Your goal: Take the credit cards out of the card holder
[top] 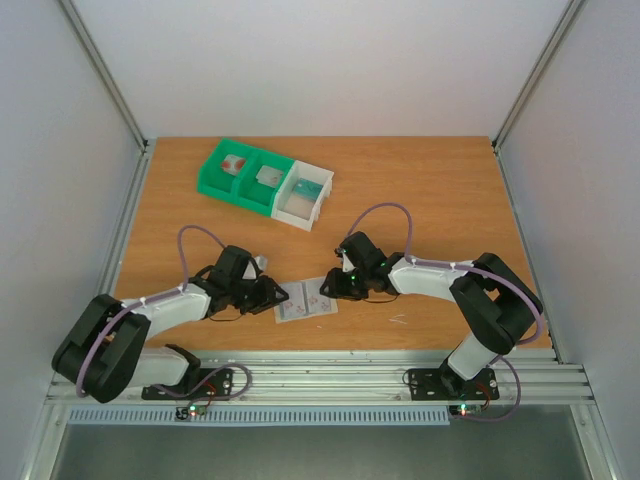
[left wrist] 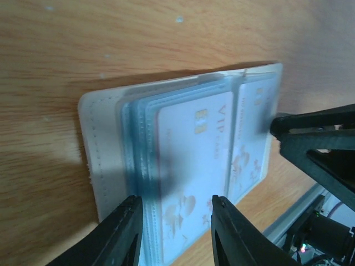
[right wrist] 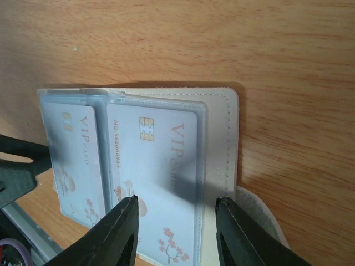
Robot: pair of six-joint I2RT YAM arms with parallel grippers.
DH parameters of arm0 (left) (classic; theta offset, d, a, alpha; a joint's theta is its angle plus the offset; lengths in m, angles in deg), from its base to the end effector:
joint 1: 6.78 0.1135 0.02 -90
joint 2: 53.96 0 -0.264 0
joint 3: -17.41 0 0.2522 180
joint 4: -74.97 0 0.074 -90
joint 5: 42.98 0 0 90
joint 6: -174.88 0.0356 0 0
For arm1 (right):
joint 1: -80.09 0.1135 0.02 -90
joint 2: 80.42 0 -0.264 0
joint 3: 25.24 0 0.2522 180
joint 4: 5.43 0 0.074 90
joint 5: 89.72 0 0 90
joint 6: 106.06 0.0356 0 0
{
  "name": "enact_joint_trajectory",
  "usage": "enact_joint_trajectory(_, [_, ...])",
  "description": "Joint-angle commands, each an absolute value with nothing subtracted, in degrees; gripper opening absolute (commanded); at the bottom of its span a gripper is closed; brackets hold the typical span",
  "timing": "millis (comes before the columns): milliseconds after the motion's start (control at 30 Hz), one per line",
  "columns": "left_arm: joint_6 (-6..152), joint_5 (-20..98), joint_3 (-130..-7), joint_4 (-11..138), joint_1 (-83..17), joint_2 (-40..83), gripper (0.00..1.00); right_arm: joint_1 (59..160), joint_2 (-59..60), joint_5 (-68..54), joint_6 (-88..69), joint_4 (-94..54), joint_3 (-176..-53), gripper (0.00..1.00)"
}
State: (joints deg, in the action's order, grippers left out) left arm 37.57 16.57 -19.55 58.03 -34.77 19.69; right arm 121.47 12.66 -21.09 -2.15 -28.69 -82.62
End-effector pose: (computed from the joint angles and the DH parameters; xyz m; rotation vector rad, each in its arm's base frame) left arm 0.1770 -0.1145 0.1318 -0.2177 2.7344 -1.1370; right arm 0.2122 0.2042 0.1381 -0.7843 2.6085 0.8051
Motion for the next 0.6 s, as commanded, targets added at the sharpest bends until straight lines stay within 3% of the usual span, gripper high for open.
enact_joint_trajectory(0, [40.0, 18.1, -19.9, 60.2, -34.9, 22.2, 0.34, 121.2, 15.0, -21.9, -0.7, -27.6, -80.4, 0.41])
enact_joint_trajectory(367, [39.8, 20.4, -18.4, 58.2, -34.9, 21.4, 0.31, 121.2, 10.4, -23.1, -0.3, -29.7, -81.6, 0.41])
enact_joint_trajectory(567, [39.3, 24.1, -20.3, 50.9, -34.9, 16.3, 0.36, 121.3, 10.3, -24.1, -0.7, -31.0, -83.7, 0.41])
